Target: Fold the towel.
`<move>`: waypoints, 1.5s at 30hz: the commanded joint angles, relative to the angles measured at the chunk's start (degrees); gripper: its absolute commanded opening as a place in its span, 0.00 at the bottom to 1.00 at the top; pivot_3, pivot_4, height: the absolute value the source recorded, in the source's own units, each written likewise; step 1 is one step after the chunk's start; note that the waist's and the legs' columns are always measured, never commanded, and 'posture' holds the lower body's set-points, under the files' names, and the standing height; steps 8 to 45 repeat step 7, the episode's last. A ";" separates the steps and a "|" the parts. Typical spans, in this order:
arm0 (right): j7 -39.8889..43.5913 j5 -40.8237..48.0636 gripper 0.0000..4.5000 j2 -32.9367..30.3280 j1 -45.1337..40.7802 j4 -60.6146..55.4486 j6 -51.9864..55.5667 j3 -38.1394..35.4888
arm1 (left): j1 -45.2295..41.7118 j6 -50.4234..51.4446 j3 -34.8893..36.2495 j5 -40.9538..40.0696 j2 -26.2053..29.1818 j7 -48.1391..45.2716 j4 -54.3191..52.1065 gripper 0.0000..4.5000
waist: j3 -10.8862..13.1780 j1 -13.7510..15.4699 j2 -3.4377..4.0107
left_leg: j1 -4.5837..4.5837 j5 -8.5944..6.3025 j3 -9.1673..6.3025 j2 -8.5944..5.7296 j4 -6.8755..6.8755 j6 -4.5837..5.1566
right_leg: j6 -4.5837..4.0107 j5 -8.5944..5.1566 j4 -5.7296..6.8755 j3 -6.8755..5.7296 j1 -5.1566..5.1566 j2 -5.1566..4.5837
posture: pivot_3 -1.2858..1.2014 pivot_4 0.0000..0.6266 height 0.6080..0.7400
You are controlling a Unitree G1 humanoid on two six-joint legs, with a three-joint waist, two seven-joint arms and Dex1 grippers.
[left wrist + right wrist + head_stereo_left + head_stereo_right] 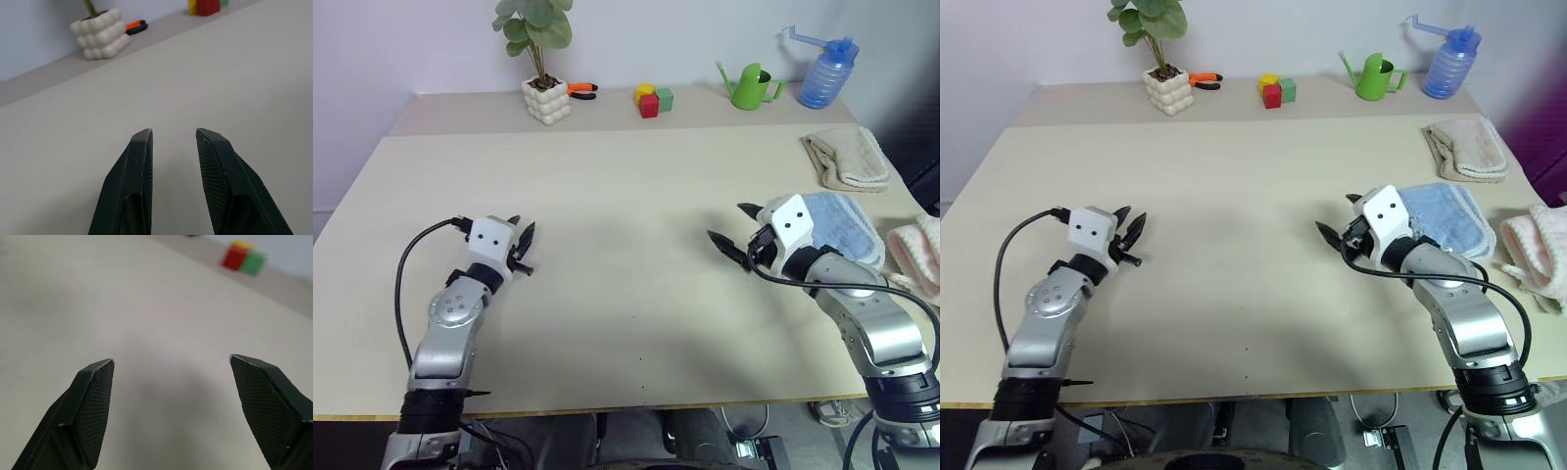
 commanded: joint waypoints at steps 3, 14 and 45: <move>1.53 -0.25 0.85 2.03 -2.85 2.23 -1.06 -1.15 | 2.81 1.69 2.34 -3.02 1.32 -2.07 -6.04 0.31 | 0.00 -0.18 0.00 | 0.01 0.00 0.00 0.01 0.00 0.00 | 0.00 0.00 0.01 0.00 0.00 -0.02 | 0.52 0.24 0.92; 1.41 -1.01 0.85 3.71 -3.87 3.92 -1.28 -1.22 | 3.68 2.97 1.29 -2.97 0.67 -1.95 -8.11 0.31 | 0.00 -0.22 0.00 | 0.02 0.00 -0.01 0.02 -0.01 -0.01 | -0.01 0.00 0.03 0.00 -0.01 -0.01 | 0.52 0.24 0.92; 1.41 -1.01 0.85 3.71 -3.87 3.92 -1.28 -1.22 | 3.68 2.97 1.29 -2.97 0.67 -1.95 -8.11 0.31 | 0.00 -0.22 0.00 | 0.02 0.00 -0.01 0.02 -0.01 -0.01 | -0.01 0.00 0.03 0.00 -0.01 -0.01 | 0.52 0.24 0.92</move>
